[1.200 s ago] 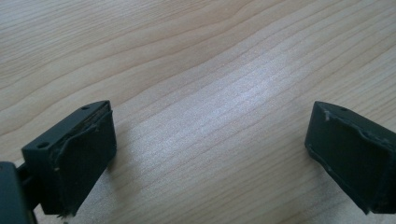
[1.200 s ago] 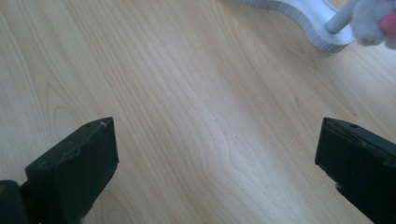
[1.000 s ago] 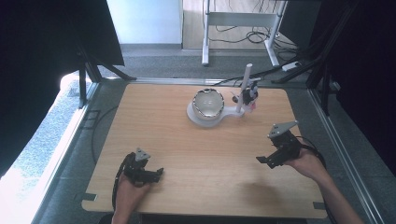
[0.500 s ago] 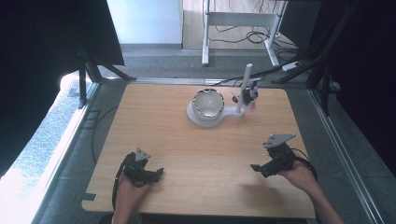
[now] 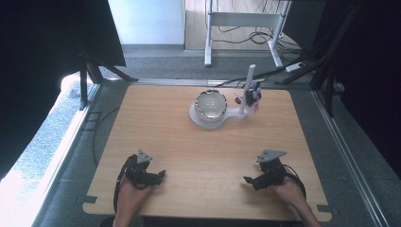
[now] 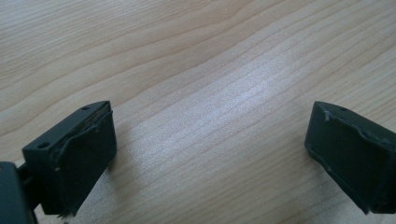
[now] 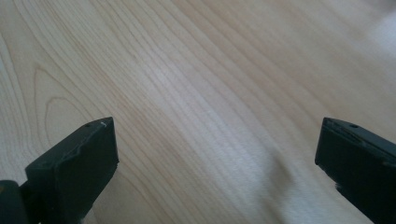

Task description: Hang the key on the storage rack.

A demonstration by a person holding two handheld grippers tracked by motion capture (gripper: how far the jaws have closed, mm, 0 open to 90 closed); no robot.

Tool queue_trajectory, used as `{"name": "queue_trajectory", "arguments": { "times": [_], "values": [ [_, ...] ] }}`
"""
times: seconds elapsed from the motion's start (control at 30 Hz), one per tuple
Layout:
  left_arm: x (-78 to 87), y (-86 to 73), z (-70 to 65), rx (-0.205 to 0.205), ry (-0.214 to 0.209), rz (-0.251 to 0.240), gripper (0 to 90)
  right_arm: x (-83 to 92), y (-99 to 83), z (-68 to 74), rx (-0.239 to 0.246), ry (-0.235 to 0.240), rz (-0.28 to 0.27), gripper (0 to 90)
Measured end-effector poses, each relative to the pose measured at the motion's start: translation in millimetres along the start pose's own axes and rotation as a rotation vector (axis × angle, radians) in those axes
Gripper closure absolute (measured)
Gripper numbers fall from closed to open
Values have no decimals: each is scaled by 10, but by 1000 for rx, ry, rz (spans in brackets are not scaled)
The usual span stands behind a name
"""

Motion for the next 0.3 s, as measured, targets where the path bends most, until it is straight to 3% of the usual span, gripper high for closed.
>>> {"name": "queue_trajectory", "arguments": {
  "times": [0.2,0.3],
  "values": [
    [-1,-1,-1,0,0,0,20,-148,-92,63,-38,35,-1,0],
    [-1,-1,1,-1,0,0,20,-163,-113,76,-43,20,-34,0]
  ]
}}
Point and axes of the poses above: each handheld gripper's, and its own axes: x roughly backward along the jaws, y roughly out of its top, z roughly to its left, the point moved 3 cm from there along -x, roughly forward along the jaws, and after that the axes turned 10 degrees about z, right-handed, at the moved point
